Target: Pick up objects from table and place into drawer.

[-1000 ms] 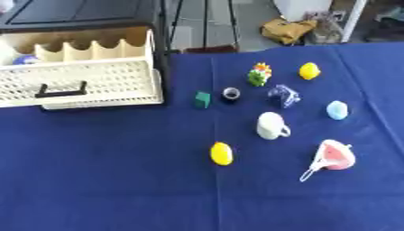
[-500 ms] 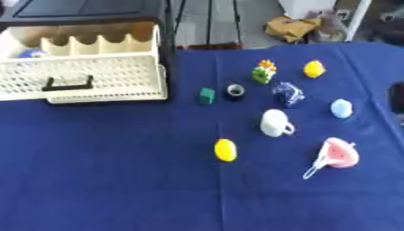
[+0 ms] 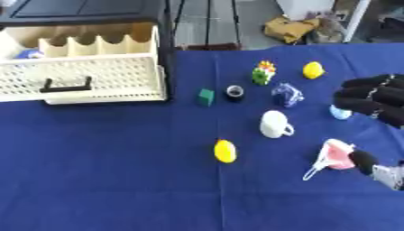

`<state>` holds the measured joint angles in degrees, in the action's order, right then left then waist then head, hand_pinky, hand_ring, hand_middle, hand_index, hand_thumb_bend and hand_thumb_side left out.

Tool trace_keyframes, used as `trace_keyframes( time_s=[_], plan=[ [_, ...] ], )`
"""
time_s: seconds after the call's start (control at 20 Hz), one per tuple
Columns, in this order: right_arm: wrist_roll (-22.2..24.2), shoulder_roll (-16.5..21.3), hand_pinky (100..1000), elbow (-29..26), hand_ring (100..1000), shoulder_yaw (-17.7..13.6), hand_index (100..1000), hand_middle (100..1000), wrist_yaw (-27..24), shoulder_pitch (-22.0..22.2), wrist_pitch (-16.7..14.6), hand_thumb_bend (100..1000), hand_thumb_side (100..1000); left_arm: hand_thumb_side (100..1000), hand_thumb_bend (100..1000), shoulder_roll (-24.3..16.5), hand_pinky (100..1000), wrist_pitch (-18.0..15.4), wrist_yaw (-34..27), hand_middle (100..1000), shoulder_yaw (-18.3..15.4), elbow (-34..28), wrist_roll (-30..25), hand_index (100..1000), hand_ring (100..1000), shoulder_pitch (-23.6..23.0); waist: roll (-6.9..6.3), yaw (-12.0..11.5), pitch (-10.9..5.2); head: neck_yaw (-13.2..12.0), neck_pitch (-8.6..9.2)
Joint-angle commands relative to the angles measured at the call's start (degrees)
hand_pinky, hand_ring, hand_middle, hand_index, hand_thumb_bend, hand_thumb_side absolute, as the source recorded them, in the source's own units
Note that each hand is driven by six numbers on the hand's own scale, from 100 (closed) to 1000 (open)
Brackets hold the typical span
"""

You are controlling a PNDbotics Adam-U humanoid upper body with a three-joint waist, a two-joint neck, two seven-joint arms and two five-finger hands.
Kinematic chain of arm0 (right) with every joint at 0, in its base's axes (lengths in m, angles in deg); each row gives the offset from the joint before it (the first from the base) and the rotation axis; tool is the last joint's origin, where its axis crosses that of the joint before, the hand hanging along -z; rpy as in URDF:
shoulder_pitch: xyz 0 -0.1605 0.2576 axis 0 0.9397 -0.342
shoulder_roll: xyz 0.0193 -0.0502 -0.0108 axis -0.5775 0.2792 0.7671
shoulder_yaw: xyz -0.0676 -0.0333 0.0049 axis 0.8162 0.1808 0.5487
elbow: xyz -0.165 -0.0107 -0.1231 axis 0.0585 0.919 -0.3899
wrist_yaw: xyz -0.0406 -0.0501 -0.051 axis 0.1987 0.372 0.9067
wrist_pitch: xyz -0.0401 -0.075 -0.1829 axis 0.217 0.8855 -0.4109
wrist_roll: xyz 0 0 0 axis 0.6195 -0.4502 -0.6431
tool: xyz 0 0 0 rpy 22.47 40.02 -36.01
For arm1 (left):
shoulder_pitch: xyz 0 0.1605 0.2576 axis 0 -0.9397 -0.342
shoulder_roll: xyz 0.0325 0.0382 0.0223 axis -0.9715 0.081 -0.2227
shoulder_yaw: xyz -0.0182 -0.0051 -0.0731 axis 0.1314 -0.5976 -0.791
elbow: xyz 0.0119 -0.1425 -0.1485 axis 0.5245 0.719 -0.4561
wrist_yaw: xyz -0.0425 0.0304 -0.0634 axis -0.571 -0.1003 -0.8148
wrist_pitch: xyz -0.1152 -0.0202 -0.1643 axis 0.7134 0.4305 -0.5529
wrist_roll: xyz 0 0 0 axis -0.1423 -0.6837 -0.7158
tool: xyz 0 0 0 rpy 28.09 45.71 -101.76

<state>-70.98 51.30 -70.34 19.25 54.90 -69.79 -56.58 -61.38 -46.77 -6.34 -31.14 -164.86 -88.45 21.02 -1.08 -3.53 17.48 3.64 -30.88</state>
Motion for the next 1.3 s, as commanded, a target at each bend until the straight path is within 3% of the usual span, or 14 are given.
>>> trace_keyframes(
  time_s=[0.05,0.15,0.25,0.3,0.35,0.6,0.7,0.8,0.85,0.95,1.0,1.05,1.1,1.3],
  plan=[
    [2.6,1.5,751,-0.9,850,0.4,976,765,-0.5,-0.4,1.5,287,828,1000,100,-0.7,655,-0.3,-2.8,829,0.9,-0.7,2.8,989,823,0.0,0.0,-0.1,-0.8,0.4,0.74],
    [4.3,1.3,768,-0.9,862,0.8,998,776,-2.0,-0.6,3.1,341,759,1000,100,-0.7,654,-0.4,-4.4,829,1.4,-0.7,4.4,987,822,-0.3,-0.02,-0.3,-0.68,0.5,0.85],
    [6.0,1.4,784,-0.9,871,1.2,1000,784,-3.5,-0.6,4.7,331,688,1000,100,-0.9,653,-0.6,-6.1,829,2.0,-0.7,6.1,985,821,-0.6,-0.05,-0.4,-0.6,0.7,0.86],
    [6.8,1.3,792,-0.9,876,1.4,1000,788,-4.2,-0.8,5.5,310,653,1000,100,-1.0,653,-0.7,-6.9,829,2.3,-0.7,6.9,986,821,-0.7,-0.07,-0.4,-0.57,0.8,0.91],
    [7.6,1.2,799,-0.9,879,1.5,1000,792,-5.0,-1.0,6.3,212,605,1000,100,-1.2,652,-0.8,-7.8,828,2.6,-0.7,7.8,985,820,-0.8,-0.09,-0.3,-0.55,0.9,0.97],
    [11.8,0.4,823,-0.9,896,2.6,1000,850,-9.2,-1.5,10.6,152,480,1000,100,-1.8,649,-1.3,-11.4,827,4.0,-0.7,12.0,982,817,-1.4,-0.13,-0.2,-0.24,1.2,1.46],
    [13.5,0.3,841,-0.9,922,2.9,1000,889,-10.9,-1.6,12.3,202,527,1000,100,-1.9,647,-1.3,-11.6,826,4.7,-0.7,13.7,979,817,-1.5,-0.19,-0.1,-0.08,1.3,1.56],
    [15.3,0.3,857,-0.8,937,3.0,1000,900,-12.6,-1.8,14.0,388,660,1000,100,-1.9,645,-1.2,-11.4,826,5.5,-0.7,15.4,973,816,-1.6,-0.25,-0.1,0.04,1.5,1.62],
    [16.1,0.3,863,-0.7,941,3.1,1000,902,-13.5,-1.8,14.8,419,685,1000,100,-2.0,645,-1.1,-11.3,826,5.9,-0.7,16.3,973,816,-1.7,-0.27,-0.1,0.1,1.6,1.68],
    [26.6,-0.6,858,-0.8,931,1.8,1000,892,-16.7,-3.8,18.2,492,758,1000,100,-2.1,643,-1.0,-10.5,825,8.0,-0.7,21.3,969,815,-1.9,-0.33,0.1,0.14,1.6,1.74],
    [33.3,-1.2,855,-0.8,928,0.4,1000,891,-18.6,-5.5,19.8,477,727,1000,100,-2.1,642,-0.8,-9.9,825,8.9,-0.7,23.4,968,815,-2.1,-0.36,0.4,0.14,1.5,1.77],
    [38.5,-1.7,854,-0.9,924,-0.9,1000,884,-20.2,-6.9,21.1,337,649,1000,100,-2.2,642,-0.6,-9.4,825,9.7,-0.7,24.8,968,815,-2.2,-0.39,0.5,0.15,1.5,1.81],
    [42.2,-2.0,854,-0.9,924,-1.9,1000,884,-21.5,-7.9,22.4,433,662,1000,100,-2.2,642,-0.5,-9.0,825,10.2,-0.7,25.8,966,815,-2.3,-0.42,0.7,0.18,1.4,1.85],
    [48.8,-2.6,839,-0.9,912,-3.7,1000,876,-23.1,-9.7,26.5,350,581,1000,100,-2.0,641,-0.2,-8.1,824,11.1,-0.7,27.0,955,815,-2.6,-0.51,0.8,0.31,1.5,1.96]
  ],
)
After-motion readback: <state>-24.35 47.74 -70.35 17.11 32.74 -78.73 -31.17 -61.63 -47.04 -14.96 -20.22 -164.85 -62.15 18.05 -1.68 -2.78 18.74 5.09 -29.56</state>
